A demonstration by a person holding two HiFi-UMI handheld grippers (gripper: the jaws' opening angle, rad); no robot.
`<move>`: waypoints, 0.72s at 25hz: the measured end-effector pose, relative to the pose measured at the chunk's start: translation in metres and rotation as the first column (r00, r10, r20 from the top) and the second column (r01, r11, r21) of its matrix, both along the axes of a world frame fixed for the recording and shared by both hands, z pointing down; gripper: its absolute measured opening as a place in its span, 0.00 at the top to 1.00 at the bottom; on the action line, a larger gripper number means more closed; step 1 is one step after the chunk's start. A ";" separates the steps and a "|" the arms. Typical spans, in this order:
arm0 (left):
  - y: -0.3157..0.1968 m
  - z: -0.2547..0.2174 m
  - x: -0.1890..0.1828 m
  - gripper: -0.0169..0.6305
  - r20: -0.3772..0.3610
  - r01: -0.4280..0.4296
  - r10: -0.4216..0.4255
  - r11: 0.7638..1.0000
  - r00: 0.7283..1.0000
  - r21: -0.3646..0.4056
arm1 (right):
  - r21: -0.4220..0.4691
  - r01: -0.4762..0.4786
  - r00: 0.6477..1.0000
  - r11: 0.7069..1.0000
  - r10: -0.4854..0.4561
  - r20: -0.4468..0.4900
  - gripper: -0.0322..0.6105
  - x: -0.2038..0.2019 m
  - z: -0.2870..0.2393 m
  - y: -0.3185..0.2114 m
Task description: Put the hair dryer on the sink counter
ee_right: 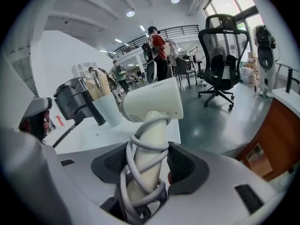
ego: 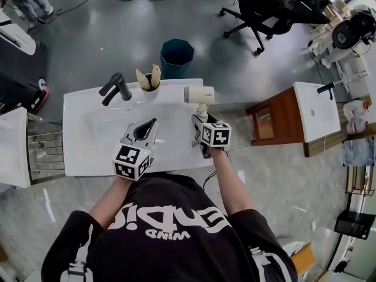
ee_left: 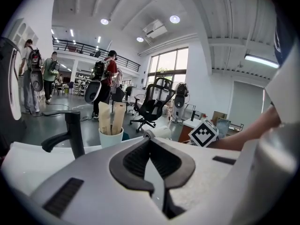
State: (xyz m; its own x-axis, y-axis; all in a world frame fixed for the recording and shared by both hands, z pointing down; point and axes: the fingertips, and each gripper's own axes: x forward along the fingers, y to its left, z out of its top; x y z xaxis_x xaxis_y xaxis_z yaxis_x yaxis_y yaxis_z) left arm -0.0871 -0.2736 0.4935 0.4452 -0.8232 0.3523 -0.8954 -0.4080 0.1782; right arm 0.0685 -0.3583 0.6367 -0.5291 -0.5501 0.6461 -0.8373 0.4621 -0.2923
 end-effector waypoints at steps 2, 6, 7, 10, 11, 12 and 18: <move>-0.001 0.001 -0.001 0.96 -0.001 0.003 -0.003 1.000 1.000 -0.003 | -0.017 0.004 1.000 1.000 -0.004 -0.005 0.56 -0.002 0.003 -0.003; -0.004 0.002 -0.002 0.96 -0.004 0.010 -0.010 1.000 1.000 -0.008 | -0.046 0.025 0.999 0.999 -0.027 -0.030 0.56 -0.007 0.011 -0.005; -0.004 0.003 -0.002 0.96 -0.004 0.013 -0.013 1.000 1.000 -0.009 | -0.055 0.028 0.999 0.998 -0.030 -0.031 0.56 -0.009 0.013 -0.005; -0.004 0.005 -0.004 0.96 -0.004 0.021 -0.021 1.000 1.000 -0.015 | -0.074 0.030 0.999 0.997 -0.033 -0.036 0.55 -0.010 0.019 -0.005; -0.004 0.006 -0.004 0.96 -0.004 0.023 -0.023 1.000 1.000 -0.017 | -0.075 0.031 0.998 0.997 -0.034 -0.043 0.55 -0.008 0.021 -0.005; -0.003 0.006 -0.004 0.96 -0.003 0.024 -0.024 1.000 1.000 -0.019 | -0.076 0.033 0.998 0.997 -0.037 -0.046 0.55 -0.008 0.022 -0.005; -0.003 0.007 -0.005 0.96 -0.007 0.023 -0.023 0.999 1.000 -0.024 | -0.103 0.041 0.999 0.994 -0.044 -0.025 0.55 -0.012 0.025 -0.005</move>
State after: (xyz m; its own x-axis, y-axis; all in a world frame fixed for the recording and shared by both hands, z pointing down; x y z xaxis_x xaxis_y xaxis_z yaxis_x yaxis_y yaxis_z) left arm -0.0917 -0.2764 0.5010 0.4290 -0.8246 0.3688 -0.9031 -0.3829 0.1942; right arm 0.0567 -0.3637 0.6617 -0.5320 -0.4575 0.7125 -0.8258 0.4666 -0.3169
